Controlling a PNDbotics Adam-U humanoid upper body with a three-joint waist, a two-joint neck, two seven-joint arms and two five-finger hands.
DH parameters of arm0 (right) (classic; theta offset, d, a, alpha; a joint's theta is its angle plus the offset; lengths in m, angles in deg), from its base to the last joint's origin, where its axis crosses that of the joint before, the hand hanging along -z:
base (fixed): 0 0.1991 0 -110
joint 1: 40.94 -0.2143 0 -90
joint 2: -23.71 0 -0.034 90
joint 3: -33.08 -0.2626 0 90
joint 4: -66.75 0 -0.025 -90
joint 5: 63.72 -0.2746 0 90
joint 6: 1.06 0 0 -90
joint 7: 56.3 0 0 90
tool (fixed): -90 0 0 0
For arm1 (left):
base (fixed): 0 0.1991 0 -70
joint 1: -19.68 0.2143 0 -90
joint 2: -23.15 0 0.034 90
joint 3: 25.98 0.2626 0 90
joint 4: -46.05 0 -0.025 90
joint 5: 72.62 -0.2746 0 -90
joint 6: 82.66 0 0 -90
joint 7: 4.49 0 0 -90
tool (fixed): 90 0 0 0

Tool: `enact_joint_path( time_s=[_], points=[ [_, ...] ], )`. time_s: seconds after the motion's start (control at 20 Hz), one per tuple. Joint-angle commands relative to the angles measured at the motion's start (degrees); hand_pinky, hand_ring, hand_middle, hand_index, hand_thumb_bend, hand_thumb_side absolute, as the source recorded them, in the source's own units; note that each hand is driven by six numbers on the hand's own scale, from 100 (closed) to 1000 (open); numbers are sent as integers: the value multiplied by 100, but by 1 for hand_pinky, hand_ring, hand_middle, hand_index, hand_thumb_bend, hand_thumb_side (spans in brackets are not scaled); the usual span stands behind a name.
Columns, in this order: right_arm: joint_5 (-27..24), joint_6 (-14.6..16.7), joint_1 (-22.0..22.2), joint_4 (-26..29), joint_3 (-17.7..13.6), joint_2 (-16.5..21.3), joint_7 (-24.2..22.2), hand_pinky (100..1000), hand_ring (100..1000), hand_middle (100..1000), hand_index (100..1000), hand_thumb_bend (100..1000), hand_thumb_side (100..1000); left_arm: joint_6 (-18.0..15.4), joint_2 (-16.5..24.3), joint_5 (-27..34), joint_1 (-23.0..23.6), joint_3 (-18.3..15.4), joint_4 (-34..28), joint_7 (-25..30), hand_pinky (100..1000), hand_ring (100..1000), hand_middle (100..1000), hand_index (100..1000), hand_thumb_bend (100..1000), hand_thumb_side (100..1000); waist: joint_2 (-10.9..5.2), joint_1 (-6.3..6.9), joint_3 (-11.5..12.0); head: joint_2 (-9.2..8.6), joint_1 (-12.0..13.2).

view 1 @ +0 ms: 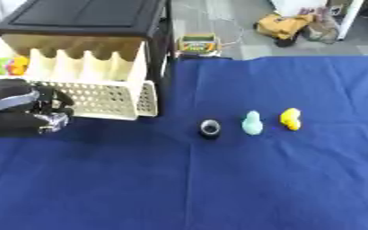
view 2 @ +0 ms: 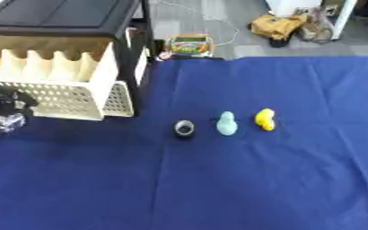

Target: Pick up objects from table and place into drawer.

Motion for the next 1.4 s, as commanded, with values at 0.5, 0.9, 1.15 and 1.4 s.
enact_joint_path(
  time_s=[0.5,0.9,1.15,1.4],
  points=[
    [6,-40,-28,95,-112,54,-28,678,705,621,763,385,884,75,-288,100,-534,-49,354,-308,532,528,588,932,100,1000,-50,-5,-28,-126,35],
    [-20,-91,8,95,-144,37,-18,677,703,618,760,388,872,51,-452,245,-749,-10,351,-249,531,516,568,947,100,1000,-45,15,-30,-119,34],
    [-39,-72,-1,95,-136,31,-28,677,703,617,759,386,871,77,-557,13,-948,-4,574,-310,533,528,588,949,100,1000,-40,21,-36,-130,31],
    [-46,-65,9,95,-142,24,-29,677,703,615,757,389,868,8,-718,-242,-1171,44,999,-384,537,530,593,958,100,1000,-26,22,-52,-145,48]
  ],
)
